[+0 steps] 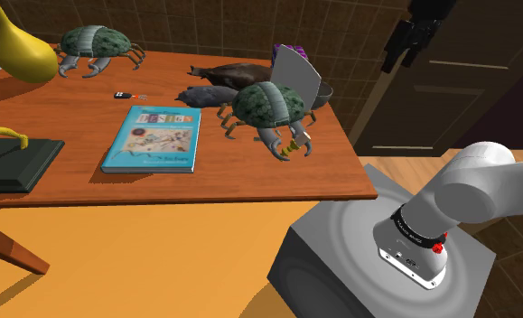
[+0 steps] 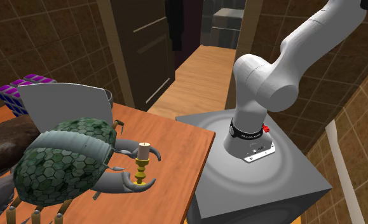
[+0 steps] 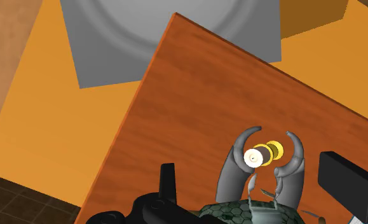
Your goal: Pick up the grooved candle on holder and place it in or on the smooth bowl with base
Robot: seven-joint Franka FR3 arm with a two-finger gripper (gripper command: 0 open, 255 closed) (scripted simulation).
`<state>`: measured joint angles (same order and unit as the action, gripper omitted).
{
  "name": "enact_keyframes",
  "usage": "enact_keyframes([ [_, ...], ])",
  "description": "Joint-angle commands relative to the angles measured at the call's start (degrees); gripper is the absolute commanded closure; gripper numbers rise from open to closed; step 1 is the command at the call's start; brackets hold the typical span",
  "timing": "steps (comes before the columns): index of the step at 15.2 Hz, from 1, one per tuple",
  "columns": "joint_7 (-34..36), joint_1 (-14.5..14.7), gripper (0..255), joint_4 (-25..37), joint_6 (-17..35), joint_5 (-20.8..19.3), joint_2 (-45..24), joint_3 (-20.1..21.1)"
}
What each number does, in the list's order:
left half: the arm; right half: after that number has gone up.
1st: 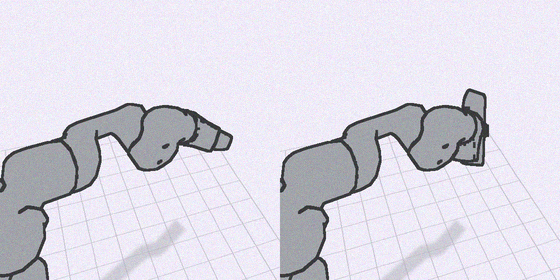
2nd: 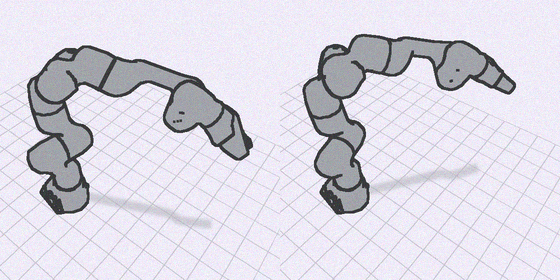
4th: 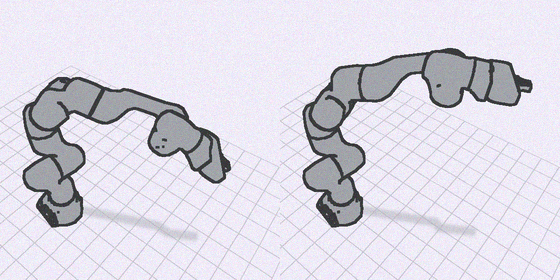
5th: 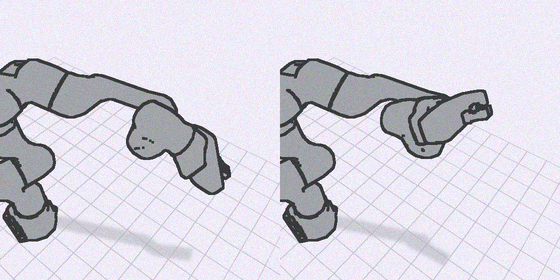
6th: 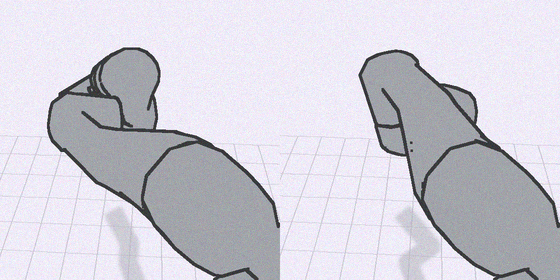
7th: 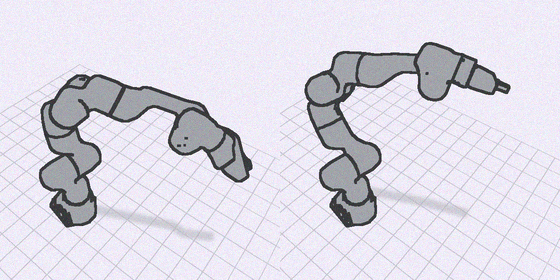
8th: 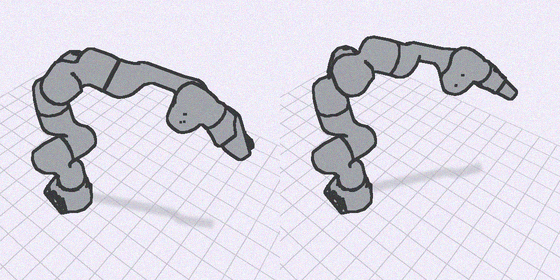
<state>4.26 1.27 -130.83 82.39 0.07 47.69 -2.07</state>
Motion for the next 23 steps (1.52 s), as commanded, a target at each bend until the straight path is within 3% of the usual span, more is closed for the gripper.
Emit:
enact_keyframes([
  [1, 0.0, 0.0, 0, 0.0, 0.0, 0.0, 0.0, 0.0],
  [7, 5.9, 0.1, 0, -14.2, 15.9, 2.6, 4.5, 4.4],
  [12, 11.0, 0.6, 0, -23.5, 30.6, 4.9, 4.3, 9.0],
  [18, 17.8, 0.6, 0, -31.0, 50.7, 7.1, -2.3, 15.7],
  [22, 23.6, -1.4, 0, -33.0, 65.5, 6.9, -11.1, 21.5],
  [23, 23.8, -1.5, 0, -33.0, 66.0, 6.9, -11.4, 21.8],
])
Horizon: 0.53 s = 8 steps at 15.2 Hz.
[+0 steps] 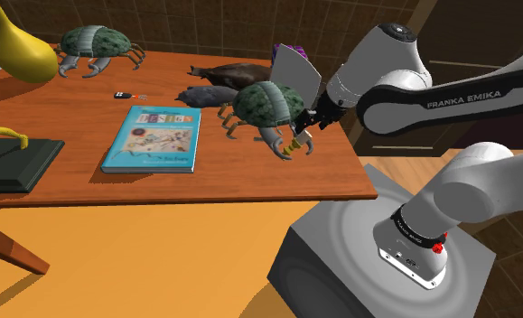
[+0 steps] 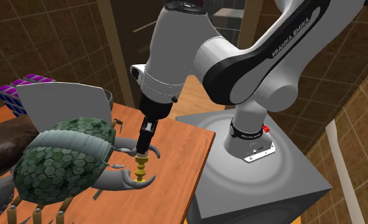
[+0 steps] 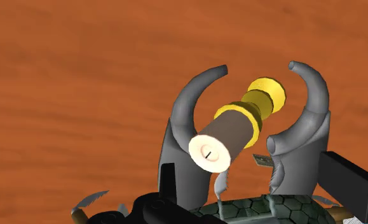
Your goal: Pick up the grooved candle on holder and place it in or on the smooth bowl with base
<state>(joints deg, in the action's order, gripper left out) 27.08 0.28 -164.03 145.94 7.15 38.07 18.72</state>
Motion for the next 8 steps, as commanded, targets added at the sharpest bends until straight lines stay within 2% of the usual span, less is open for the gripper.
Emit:
enact_keyframes([
  [1, 1.1, -0.8, 0, 0.0, 3.6, -0.3, -2.8, 1.2],
  [7, 2.1, -3.2, 0, -0.4, 11.2, -1.7, -9.8, 3.1],
  [8, 2.1, -3.2, 0, -0.4, 11.2, -1.7, -9.8, 3.1],
])
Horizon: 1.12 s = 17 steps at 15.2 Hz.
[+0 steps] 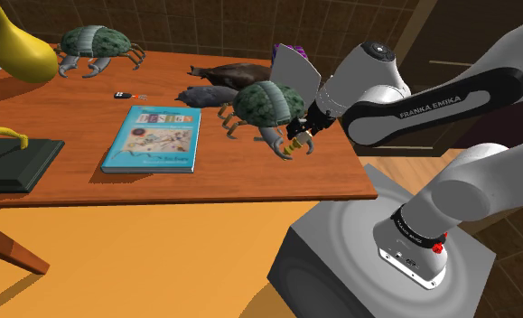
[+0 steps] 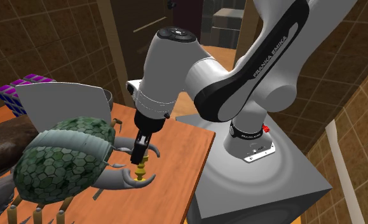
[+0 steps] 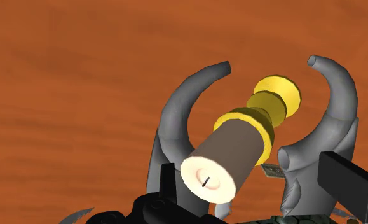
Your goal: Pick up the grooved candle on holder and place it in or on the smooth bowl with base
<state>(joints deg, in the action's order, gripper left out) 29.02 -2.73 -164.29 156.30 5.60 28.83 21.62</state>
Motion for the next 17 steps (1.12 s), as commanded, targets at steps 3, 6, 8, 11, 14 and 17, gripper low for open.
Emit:
enact_keyframes([
  [3, 0.2, -0.2, 0, -0.2, 0.8, -0.1, -0.6, 0.2],
  [6, 0.2, -0.2, 0, -0.2, 0.8, -0.1, -0.6, 0.2],
  [8, 0.1, -0.2, 255, -0.2, 0.8, -0.1, -0.6, 0.2],
  [11, 0.1, -0.2, 255, -0.1, 0.8, -0.1, -0.6, 0.2],
  [14, 0.2, -0.2, 255, -0.1, 0.7, -0.1, -0.5, 0.3],
  [17, 0.1, -0.2, 255, -0.2, 0.8, -0.1, -0.6, 0.2],
])
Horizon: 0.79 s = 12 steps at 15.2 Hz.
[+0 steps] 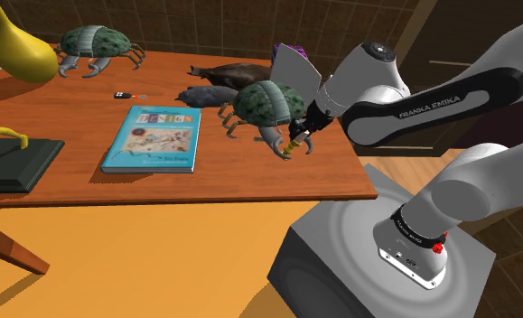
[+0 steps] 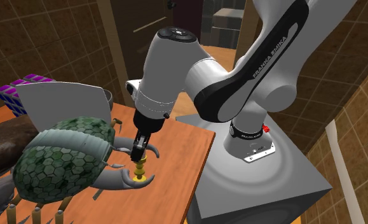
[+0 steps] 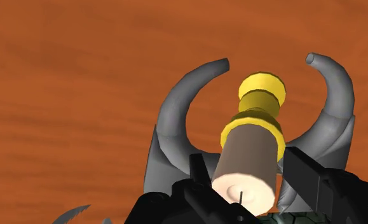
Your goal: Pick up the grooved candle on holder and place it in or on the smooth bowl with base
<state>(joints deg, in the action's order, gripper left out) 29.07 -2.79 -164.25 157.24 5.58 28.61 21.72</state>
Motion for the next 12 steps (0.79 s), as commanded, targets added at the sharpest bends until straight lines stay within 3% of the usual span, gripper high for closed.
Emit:
enact_keyframes([
  [1, -0.1, 0.1, 255, 0.1, -1.2, 0.1, 0.4, -0.2],
  [12, -1.9, 1.5, 255, 4.7, -12.8, 0.7, 7.4, -2.9],
])
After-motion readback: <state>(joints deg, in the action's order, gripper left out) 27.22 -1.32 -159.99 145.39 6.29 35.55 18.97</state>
